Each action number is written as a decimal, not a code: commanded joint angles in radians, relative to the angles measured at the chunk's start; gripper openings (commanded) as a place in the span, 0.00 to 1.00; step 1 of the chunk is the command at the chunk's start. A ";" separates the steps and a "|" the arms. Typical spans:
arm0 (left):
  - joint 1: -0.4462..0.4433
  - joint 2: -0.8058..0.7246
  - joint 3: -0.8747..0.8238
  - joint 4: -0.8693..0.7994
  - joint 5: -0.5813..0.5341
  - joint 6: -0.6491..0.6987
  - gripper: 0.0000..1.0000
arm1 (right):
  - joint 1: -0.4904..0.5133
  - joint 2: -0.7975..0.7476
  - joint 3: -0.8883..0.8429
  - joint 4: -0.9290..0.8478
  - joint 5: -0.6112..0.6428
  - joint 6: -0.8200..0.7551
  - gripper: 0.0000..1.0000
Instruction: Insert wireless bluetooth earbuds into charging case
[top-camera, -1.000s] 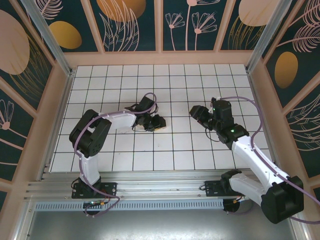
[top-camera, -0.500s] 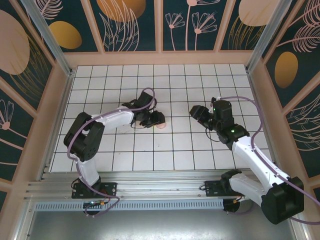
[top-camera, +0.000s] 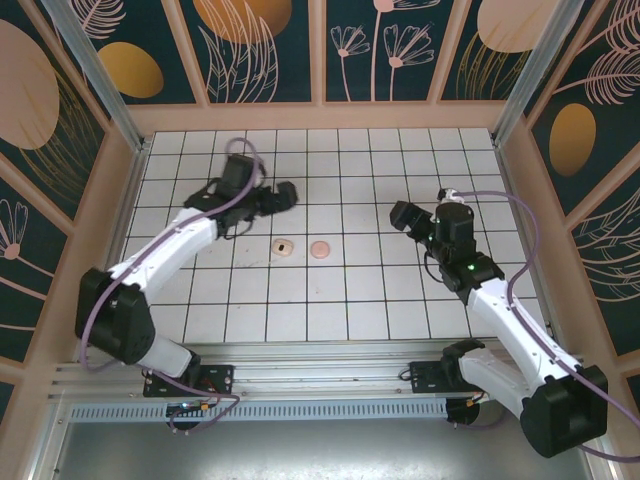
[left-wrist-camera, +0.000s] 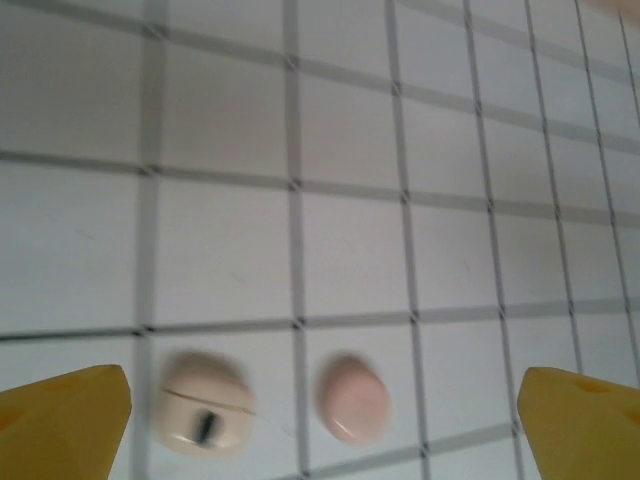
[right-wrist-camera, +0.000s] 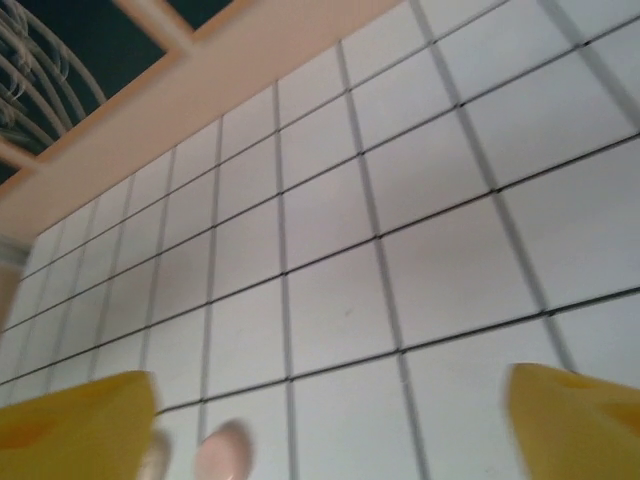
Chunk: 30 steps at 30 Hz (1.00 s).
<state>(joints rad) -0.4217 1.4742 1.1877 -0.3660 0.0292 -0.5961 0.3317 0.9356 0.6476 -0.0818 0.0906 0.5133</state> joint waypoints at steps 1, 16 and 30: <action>0.075 -0.139 -0.107 0.134 -0.220 0.153 0.98 | -0.044 -0.007 -0.083 0.142 0.139 -0.170 0.99; 0.263 -0.355 -0.825 1.097 -0.607 0.451 0.99 | -0.203 0.115 -0.362 0.705 0.118 -0.496 0.99; 0.317 0.080 -1.037 1.884 -0.451 0.548 0.99 | -0.237 0.375 -0.464 1.185 -0.031 -0.557 0.99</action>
<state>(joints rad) -0.1146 1.4223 0.1936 1.1843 -0.4603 -0.0948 0.0776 1.2911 0.1844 0.9428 0.0879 0.0219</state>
